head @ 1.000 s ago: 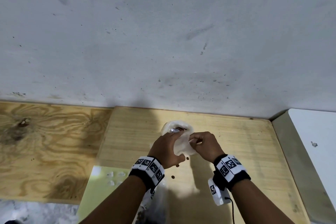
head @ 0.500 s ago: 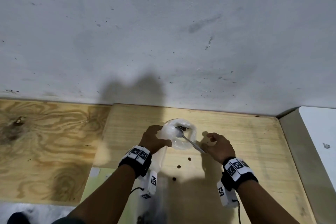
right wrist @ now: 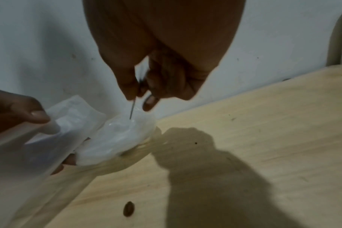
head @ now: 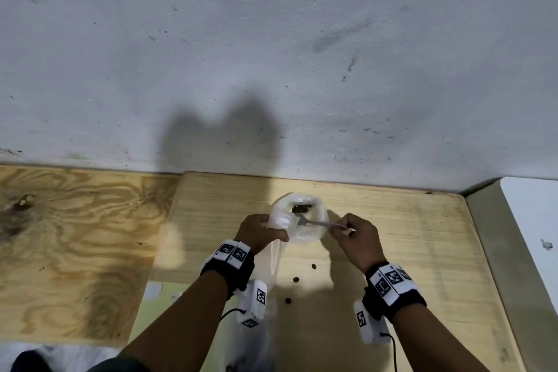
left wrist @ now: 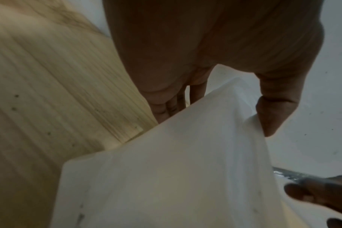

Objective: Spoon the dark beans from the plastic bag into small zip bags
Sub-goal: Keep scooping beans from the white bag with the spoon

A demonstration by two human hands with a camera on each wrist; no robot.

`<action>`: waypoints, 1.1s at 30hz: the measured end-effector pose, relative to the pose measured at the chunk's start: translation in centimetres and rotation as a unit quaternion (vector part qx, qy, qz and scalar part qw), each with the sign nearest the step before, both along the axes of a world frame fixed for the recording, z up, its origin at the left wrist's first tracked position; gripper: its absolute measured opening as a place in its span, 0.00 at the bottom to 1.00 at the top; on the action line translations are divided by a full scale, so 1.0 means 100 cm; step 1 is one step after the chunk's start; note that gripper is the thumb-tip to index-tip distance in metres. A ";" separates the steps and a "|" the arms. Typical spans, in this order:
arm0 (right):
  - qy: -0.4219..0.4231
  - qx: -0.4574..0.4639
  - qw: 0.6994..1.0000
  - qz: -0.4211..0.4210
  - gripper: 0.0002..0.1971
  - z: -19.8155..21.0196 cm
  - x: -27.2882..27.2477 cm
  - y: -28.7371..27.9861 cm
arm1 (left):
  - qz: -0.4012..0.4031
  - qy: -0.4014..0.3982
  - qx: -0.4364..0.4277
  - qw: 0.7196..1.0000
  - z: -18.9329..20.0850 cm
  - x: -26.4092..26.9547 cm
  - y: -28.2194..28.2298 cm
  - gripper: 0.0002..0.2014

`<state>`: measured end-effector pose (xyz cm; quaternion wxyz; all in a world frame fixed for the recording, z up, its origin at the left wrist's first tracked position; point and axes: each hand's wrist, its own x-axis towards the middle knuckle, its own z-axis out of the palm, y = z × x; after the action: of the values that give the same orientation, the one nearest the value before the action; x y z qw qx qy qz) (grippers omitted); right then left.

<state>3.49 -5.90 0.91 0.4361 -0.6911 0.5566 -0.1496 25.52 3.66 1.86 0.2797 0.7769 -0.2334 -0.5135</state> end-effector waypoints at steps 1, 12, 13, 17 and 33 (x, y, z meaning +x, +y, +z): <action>-0.039 -0.006 0.999 -0.007 0.14 0.003 0.002 0.003 | 0.014 0.010 0.000 1.000 0.001 -0.001 0.001 0.35; 0.032 -0.148 0.988 -0.043 0.12 0.009 0.013 0.025 | 0.037 0.048 -0.036 0.997 0.006 -0.010 0.008 0.25; 0.042 -0.150 0.987 -0.037 0.12 0.008 0.015 0.027 | 0.035 0.047 -0.038 0.998 0.006 -0.009 0.008 0.23; 0.066 -0.141 0.987 -0.027 0.13 0.000 0.022 0.030 | 0.013 0.043 -0.035 0.998 0.005 -0.011 0.009 0.22; -0.136 0.086 0.952 -0.260 0.23 -0.027 0.030 0.043 | -0.058 0.028 -0.048 0.997 -0.003 -0.013 0.015 0.20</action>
<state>6.54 -1.65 -1.79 0.5117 -0.4550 0.6634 -0.3018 24.25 5.15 1.60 0.2932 0.7330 -0.2941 -0.5387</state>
